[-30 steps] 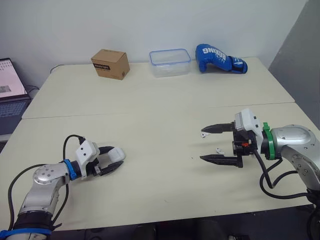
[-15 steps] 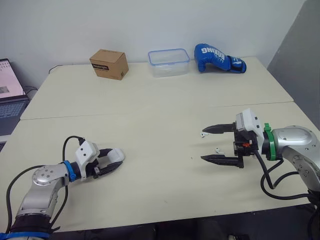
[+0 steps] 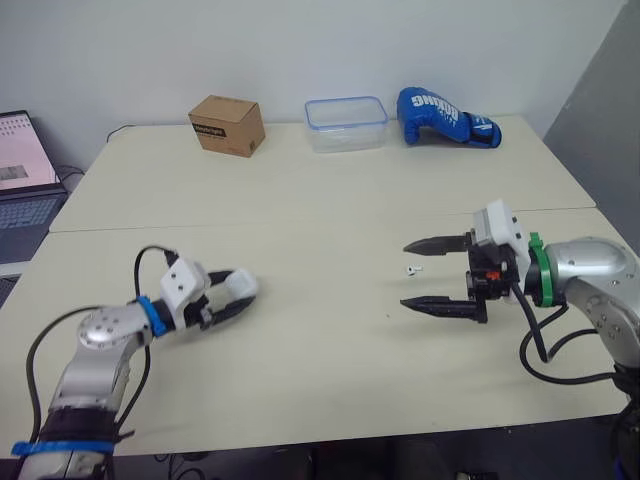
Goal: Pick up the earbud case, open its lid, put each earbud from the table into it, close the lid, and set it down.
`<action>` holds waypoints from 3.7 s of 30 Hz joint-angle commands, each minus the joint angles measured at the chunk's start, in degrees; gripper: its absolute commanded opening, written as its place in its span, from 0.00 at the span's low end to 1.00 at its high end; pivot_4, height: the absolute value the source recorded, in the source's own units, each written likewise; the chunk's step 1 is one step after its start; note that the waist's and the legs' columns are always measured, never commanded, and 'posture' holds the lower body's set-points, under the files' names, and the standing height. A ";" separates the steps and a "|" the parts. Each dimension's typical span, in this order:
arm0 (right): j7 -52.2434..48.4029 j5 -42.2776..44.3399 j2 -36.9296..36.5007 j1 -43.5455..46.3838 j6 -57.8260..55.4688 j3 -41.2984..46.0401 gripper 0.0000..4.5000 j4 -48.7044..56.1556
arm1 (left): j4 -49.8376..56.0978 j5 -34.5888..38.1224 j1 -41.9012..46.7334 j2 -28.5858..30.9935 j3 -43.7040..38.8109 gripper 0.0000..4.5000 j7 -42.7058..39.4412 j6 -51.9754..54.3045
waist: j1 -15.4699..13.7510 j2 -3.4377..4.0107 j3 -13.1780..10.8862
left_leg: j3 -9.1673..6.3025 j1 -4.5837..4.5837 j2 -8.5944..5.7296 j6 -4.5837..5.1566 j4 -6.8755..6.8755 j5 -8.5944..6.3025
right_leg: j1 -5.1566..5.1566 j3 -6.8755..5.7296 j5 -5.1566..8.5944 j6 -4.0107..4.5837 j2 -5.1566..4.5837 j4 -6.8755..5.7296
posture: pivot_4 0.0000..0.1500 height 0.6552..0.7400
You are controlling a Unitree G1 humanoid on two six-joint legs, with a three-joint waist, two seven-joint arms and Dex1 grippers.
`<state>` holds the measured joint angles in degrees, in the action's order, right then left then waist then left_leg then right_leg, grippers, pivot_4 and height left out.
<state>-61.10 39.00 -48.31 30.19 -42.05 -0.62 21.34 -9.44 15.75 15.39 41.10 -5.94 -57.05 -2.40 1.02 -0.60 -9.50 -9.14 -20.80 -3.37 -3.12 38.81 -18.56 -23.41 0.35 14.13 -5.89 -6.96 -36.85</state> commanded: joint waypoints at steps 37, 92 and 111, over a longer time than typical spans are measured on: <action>38.08 27.19 28.47 25.86 -50.45 15.80 1.00 -24.06 | 10.95 -4.70 24.34 -7.82 14.95 0.62 -5.55 -8.64 | 0.93 0.00 0.00 | 0.11 -0.15 -0.06 -0.03 0.00 0.03 | -0.34 0.19 0.00 0.00 0.00 -0.15 | 1.00 0.89; 31.81 21.59 15.84 24.73 -40.75 -2.83 0.18 -14.50 | 21.83 14.50 23.22 4.62 8.89 0.99 -9.42 36.36 | 1.68 0.05 -0.03 | 0.14 -0.20 -0.06 0.00 -0.01 0.01 | -0.41 0.22 0.01 -0.03 0.04 -0.19 | 1.00 0.89; 1.80 -18.10 2.56 28.39 -14.83 -37.09 0.18 -4.04 | 14.53 10.34 31.59 6.72 18.59 0.58 -15.73 46.56 | 2.23 0.02 -0.07 | 0.12 -0.25 -0.05 -0.03 0.00 0.03 | -0.46 0.18 0.07 -0.12 0.04 -0.18 | 1.00 0.89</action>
<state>-58.25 22.38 -46.22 56.46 -56.74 -37.75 15.89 3.92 26.91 45.61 47.46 12.25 -72.01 45.48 3.25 -0.58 -9.57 -9.01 -21.06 -3.42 -3.16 38.80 -18.53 -23.90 0.55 14.20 -6.01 -6.92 -37.04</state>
